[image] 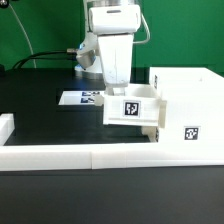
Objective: Assemble drawer
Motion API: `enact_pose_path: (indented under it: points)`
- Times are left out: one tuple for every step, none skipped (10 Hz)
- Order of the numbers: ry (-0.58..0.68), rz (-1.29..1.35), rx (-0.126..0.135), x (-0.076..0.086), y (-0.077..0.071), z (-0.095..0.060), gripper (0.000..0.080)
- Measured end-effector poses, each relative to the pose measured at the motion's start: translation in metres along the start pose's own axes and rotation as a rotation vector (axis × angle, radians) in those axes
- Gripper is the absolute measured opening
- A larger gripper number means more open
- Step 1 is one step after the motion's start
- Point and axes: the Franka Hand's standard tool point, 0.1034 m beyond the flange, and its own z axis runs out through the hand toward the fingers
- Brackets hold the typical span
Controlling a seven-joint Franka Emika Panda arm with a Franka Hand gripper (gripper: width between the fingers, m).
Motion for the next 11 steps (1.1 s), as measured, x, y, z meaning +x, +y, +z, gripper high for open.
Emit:
enact_pose_path:
  points:
    - [0.000, 0.000, 0.001, -0.001, 0.000, 0.001, 0.0042]
    - [0.000, 0.000, 0.001, -0.001, 0.000, 0.001, 0.0042]
    - [0.000, 0.000, 0.001, -0.001, 0.000, 0.001, 0.0042]
    - [0.000, 0.001, 0.001, -0.001, 0.000, 0.001, 0.0042]
    - [-0.001, -0.003, 0.002, 0.000, 0.000, 0.001, 0.0042]
    - [-0.002, -0.004, 0.002, 0.000, 0.002, 0.000, 0.0042]
    - [-0.001, -0.007, 0.005, 0.003, 0.006, 0.000, 0.0042]
    - [0.001, -0.010, 0.004, 0.005, 0.010, 0.000, 0.0042]
    - [0.001, -0.011, 0.003, 0.006, 0.012, 0.000, 0.0042]
    - [0.001, -0.013, 0.005, 0.007, 0.012, 0.001, 0.0042]
    - [0.001, -0.013, 0.006, 0.008, 0.012, 0.001, 0.0042]
